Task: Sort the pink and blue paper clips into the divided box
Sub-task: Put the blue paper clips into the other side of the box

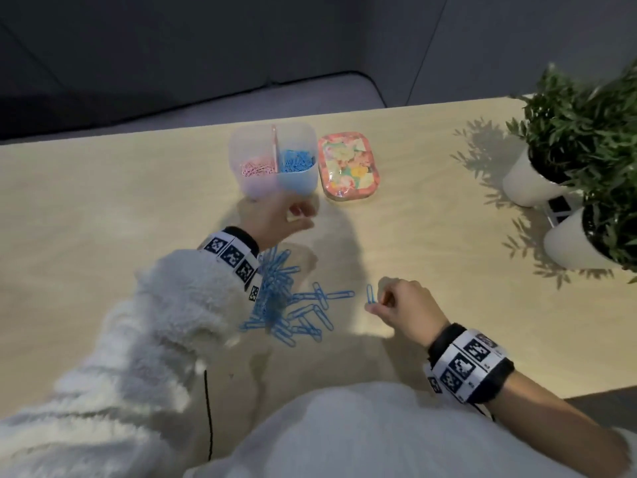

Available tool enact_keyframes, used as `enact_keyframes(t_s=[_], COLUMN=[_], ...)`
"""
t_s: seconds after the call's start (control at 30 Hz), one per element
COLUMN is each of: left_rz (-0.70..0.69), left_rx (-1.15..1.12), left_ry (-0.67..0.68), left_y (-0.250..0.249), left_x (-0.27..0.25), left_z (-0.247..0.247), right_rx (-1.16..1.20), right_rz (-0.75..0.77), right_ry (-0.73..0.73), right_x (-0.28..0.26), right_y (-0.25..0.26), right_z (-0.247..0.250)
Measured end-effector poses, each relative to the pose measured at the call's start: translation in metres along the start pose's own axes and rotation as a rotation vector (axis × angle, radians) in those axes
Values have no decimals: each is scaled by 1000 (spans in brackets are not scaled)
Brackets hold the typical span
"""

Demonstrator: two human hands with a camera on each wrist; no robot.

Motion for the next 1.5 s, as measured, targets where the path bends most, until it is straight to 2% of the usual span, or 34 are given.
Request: enact_keyframes(t_s=[0.03,0.1,0.23,0.4,0.57,0.7,0.83,1.07,1.17,1.27,1.37,1.43,1.5], left_rz=[22,25,-11,-47,21,107,119,270,274,229,164,145,135], left_rx=[18,46,128,225,196,132,102,-219,-307,-217,91,268,378], left_ry=[126,278,377,332,271,162,89,-6,63,206,213,180,178], left_y=[2,4,-2,-6,-1,9,12,44,49,42,35,31,26], left_x=[-9,-22,-36,-45,-47,-53,-62,-79,-81,-84,-86,-85,-84], left_z=[-23,-59,-98,-114,-121,-118,-114,-87,-90,-107,-113,-114,-115], right_rx=[-4,6,92,50,80,66,-197,-274,-197,82,295,194,-59], right_rz=[-10,-18,9,35,120,297,311,268,288,273,214,262,319], right_ry=[-17,-40,-34,-37,-92,27,57,103,128,118,175,194,174], right_x=[2,6,15,22,21,20,21,26,27,33,34,31,26], right_y=[0,4,10,13,26,55,69,77,78,74,71,78,86], right_z=[-3,-6,-3,-1,2,-15,-26,-25,-24,-12,-17,-28,-41])
Point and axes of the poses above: each hand's wrist, its own x-axis towards the middle knuckle, its own z-axis out of the back of the hand, y = z × x, the point moved 9 cm from there along x, towards the middle knuckle, and after that the axes turned 12 degrees about y, right-handed, at the moved point
